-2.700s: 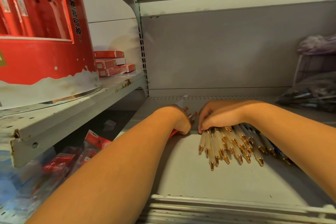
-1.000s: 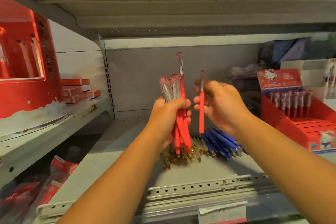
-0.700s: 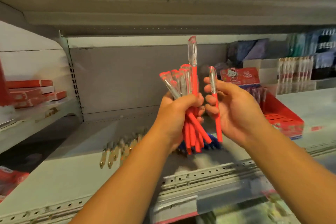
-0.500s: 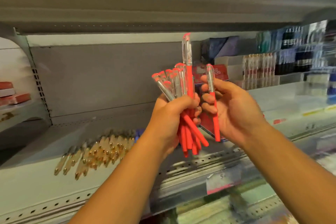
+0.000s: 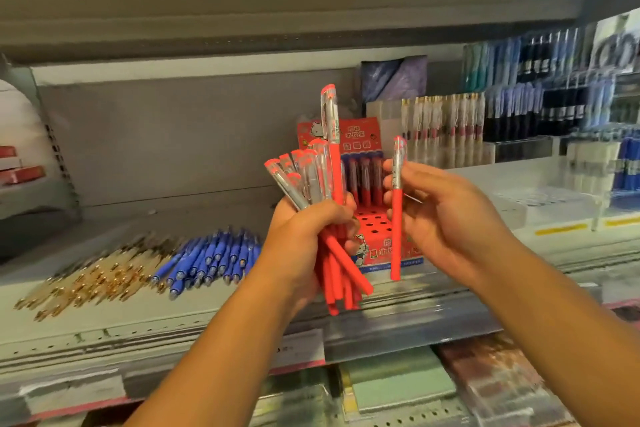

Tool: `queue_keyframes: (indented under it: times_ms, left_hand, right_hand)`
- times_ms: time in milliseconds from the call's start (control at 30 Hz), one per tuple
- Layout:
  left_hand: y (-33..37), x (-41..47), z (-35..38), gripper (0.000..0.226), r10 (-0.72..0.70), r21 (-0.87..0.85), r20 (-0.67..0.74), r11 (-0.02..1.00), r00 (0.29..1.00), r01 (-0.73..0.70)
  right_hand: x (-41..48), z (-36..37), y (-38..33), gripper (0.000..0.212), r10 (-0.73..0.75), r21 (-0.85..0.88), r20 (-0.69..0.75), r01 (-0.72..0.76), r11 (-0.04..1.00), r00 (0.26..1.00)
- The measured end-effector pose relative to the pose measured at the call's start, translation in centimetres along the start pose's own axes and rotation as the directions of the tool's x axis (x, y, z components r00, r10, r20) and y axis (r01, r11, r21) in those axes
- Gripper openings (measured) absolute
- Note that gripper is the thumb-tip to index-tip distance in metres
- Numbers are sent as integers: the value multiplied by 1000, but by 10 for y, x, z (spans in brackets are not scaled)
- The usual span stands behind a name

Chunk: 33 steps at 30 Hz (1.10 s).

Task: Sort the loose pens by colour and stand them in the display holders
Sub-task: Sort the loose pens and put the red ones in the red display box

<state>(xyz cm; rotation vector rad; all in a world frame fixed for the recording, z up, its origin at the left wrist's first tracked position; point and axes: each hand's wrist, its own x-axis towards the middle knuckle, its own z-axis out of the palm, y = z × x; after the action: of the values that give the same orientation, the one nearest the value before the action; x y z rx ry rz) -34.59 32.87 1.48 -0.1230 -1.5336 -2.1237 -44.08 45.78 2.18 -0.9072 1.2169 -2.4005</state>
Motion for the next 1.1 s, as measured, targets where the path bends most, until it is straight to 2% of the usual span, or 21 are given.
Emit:
queue_keyframes:
  times_ms: [67,233,367,467,567,700,800,967,1100]
  left_hand:
    - [-1,4,6,16,10,46,-19,999,1000,-9]
    - [10,29,1,14,111,125,-29,986,993,-106]
    - [23,53,-21,13,165,201,-45,968,985,-153]
    - [27,77,-30,10,194,295,-81,942,978,-162]
    - [28,106,-33,27,213,367,-125,917,969,-154]
    - [30,143,-30,37,231,531,-134,838,964,-127]
    - [26,159,-42,18,346,613,-130,765,929,-199]
    - [8,159,-79,18,301,647,-189,754,935,-112]
    - [8,164,-88,22,284,615,-208,782,936,-101]
  right_hand:
    - [8,-10,0,27,-17,-61,13,18,998,1000]
    - [43,-26,-2,15,-38,-146,64,47,988,997]
    - [81,-26,-2,13,-163,-297,98,185,937,982]
    - [106,-20,1,26,-251,-401,172,300,866,953]
    - [127,-14,8,39,-300,-462,287,406,788,909]
    - [151,-8,26,46,-290,-516,396,472,715,872]
    - [160,-8,40,57,-241,-556,450,481,678,860]
    - [169,-13,49,48,-232,-561,491,509,653,840]
    - [175,-15,53,50,-253,-572,478,517,637,841]
